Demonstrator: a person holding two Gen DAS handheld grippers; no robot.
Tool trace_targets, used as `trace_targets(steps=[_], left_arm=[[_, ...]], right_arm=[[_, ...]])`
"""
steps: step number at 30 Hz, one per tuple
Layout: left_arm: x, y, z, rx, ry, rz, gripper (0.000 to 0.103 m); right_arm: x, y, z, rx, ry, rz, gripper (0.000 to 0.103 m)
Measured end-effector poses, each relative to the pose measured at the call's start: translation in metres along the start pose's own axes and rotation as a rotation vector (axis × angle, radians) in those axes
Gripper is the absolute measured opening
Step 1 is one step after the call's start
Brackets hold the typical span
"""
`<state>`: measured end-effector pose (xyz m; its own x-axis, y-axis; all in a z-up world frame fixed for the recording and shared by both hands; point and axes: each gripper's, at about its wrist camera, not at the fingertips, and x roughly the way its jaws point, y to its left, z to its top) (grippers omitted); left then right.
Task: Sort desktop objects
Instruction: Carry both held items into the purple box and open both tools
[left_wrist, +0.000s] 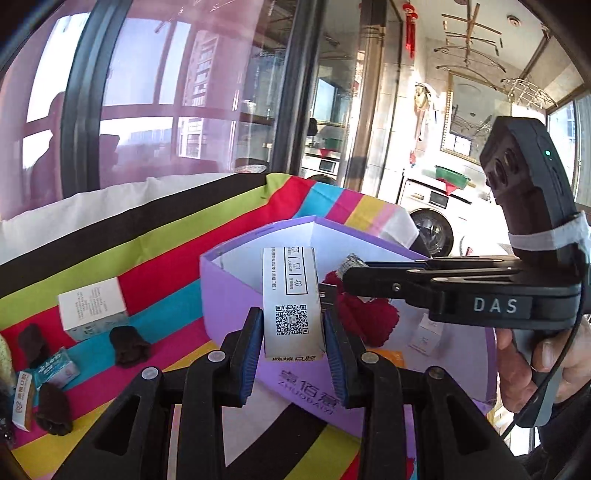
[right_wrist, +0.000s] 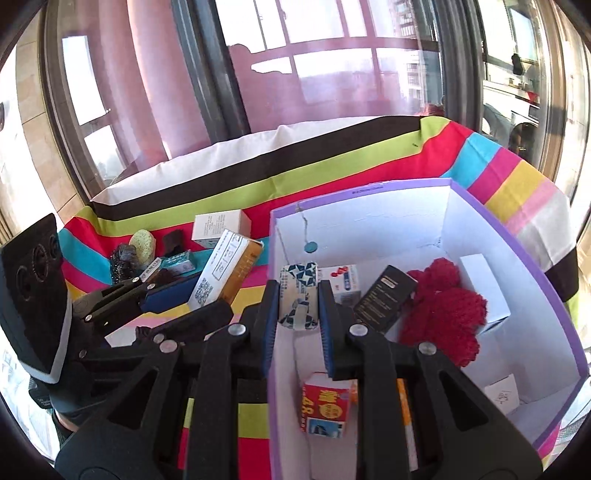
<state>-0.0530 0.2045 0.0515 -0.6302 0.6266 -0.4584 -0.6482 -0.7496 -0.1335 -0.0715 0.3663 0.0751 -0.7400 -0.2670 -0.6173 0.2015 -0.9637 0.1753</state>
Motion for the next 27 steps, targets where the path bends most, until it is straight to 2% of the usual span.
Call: trace_targets(steps=[8, 13, 15, 17, 20, 23, 27], left_arm=[[0.026, -0.052, -0.004, 0.091, 0.016, -0.119, 0.034], [0.039, -0.071, -0.009, 0.129, 0.041, -0.152, 0.034], [0.038, -0.075, -0.012, 0.153, 0.021, -0.143, 0.035], [0.036, -0.076, -0.012, 0.153, 0.018, -0.144, 0.037], [0.034, -0.074, -0.013, 0.148, 0.014, -0.139, 0.049], [0.033, -0.074, -0.016, 0.155, -0.011, -0.140, 0.050], [0.034, -0.074, -0.017, 0.178, -0.026, -0.167, 0.055]], right_arm=[[-0.013, -0.059, -0.018, 0.062, -0.002, -0.119, 0.023], [-0.010, -0.084, -0.027, 0.082, 0.021, -0.172, 0.023], [-0.009, -0.089, -0.029, 0.078, 0.024, -0.194, 0.024], [-0.008, -0.093, -0.030, 0.083, 0.030, -0.195, 0.024], [-0.007, -0.095, -0.030, 0.090, 0.028, -0.193, 0.025], [-0.008, -0.093, -0.030, 0.076, 0.020, -0.197, 0.037], [-0.012, -0.089, -0.029, 0.061, 0.001, -0.213, 0.065]])
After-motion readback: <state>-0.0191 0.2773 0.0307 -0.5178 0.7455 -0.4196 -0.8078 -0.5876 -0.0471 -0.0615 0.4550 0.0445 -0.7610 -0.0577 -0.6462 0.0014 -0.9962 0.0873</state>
